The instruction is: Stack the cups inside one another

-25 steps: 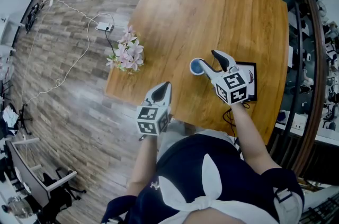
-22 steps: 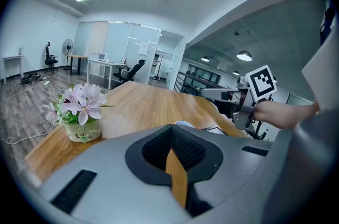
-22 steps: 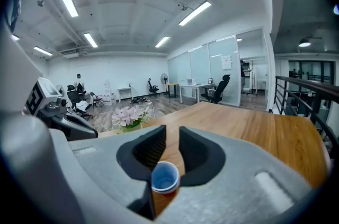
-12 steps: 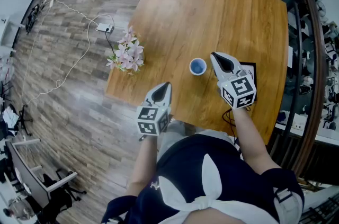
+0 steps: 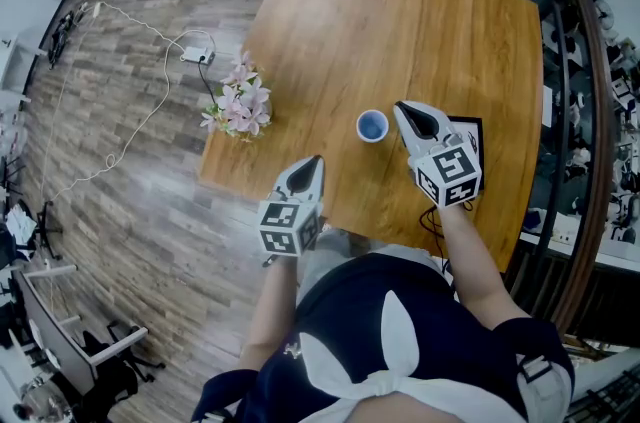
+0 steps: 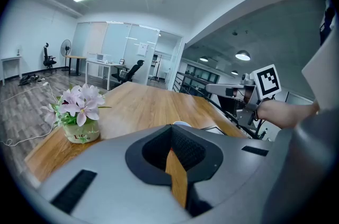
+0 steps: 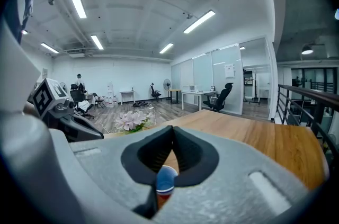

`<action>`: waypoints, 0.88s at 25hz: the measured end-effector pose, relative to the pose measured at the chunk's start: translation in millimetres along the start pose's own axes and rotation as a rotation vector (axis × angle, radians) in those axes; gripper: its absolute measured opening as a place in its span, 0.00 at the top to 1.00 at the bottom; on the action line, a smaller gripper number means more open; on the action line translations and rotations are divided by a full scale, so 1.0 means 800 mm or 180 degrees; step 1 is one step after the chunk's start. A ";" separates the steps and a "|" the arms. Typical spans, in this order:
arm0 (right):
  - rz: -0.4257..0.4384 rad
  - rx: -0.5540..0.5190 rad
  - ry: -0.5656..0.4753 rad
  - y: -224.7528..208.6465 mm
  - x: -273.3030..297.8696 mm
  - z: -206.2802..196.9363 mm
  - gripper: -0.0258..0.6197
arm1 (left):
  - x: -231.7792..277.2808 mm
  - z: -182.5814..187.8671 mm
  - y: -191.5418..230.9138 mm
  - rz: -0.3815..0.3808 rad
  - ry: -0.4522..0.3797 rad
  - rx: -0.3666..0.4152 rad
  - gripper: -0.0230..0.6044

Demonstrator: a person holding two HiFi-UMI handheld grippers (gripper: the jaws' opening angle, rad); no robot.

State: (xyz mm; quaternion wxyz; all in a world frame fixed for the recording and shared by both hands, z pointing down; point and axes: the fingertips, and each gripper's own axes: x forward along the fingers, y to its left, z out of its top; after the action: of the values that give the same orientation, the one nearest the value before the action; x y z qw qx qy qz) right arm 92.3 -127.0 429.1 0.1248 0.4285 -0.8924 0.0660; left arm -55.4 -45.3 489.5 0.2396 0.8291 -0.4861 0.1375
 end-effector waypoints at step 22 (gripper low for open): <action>0.0059 -0.0014 0.0104 0.007 0.002 -0.012 0.96 | 0.002 -0.011 -0.002 -0.0064 0.0071 0.0012 0.94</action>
State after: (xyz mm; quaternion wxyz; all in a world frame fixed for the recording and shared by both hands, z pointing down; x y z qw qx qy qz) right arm 88.1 -122.5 438.5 0.1397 0.4188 -0.8944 0.0723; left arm -52.8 -41.2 497.6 0.2448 0.8328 -0.4748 0.1452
